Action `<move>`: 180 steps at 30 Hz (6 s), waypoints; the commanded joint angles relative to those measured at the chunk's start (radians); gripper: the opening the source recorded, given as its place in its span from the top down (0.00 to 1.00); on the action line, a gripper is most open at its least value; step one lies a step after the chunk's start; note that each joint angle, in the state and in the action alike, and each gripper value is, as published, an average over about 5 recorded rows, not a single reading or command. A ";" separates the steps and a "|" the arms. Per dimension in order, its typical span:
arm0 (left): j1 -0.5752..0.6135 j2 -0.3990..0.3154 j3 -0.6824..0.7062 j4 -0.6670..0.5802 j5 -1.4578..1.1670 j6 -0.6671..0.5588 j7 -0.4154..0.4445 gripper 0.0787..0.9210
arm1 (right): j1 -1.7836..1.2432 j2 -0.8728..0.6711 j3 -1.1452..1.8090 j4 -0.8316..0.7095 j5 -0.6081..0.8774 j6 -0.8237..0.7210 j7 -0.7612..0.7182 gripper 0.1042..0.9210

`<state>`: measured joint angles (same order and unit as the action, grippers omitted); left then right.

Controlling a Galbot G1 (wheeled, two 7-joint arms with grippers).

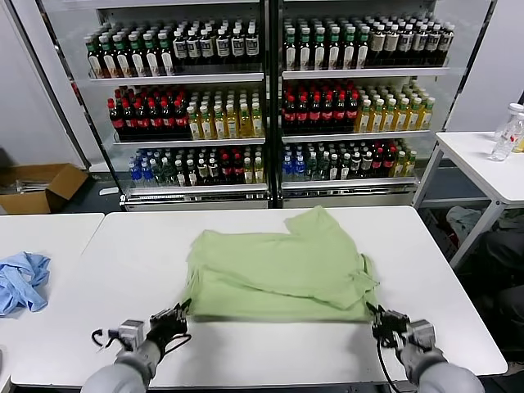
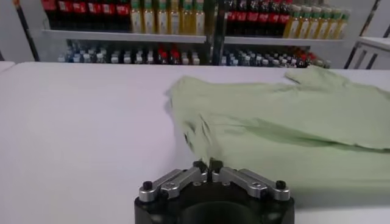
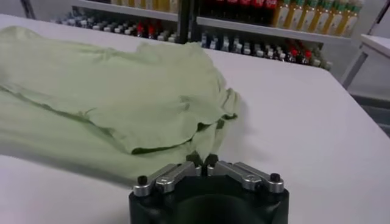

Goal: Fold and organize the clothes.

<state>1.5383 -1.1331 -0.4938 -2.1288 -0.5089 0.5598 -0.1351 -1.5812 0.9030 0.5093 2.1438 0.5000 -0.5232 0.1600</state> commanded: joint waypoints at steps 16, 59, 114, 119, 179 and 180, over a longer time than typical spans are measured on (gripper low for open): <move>-0.441 0.170 0.099 0.271 -0.121 -0.020 -0.091 0.44 | 0.792 0.018 -0.324 -0.424 0.182 -0.039 0.086 0.28; -0.712 0.046 0.367 0.650 -0.108 -0.104 0.007 0.78 | 1.168 0.357 -0.581 -1.118 0.180 0.047 -0.033 0.56; -0.188 0.055 0.240 0.171 0.259 0.015 -0.193 0.64 | 0.032 0.126 -0.003 0.015 -0.019 0.095 0.193 0.63; -0.230 0.001 0.242 0.220 0.257 0.018 -0.224 0.48 | 0.022 0.124 -0.008 0.022 -0.027 0.098 0.197 0.46; -0.128 0.113 -0.373 0.010 -0.986 -0.003 -0.098 0.98 | 0.088 0.039 -0.016 0.045 0.042 0.175 0.189 0.12; -0.131 0.086 -0.331 -0.008 -0.983 -0.006 -0.098 0.98 | 0.087 0.038 -0.016 0.045 0.042 0.175 0.189 0.12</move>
<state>1.4135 -0.9178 -0.9144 -1.9306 -1.2142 0.5724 -0.1688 -1.5005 0.9468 0.4996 2.1840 0.5413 -0.3604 0.3571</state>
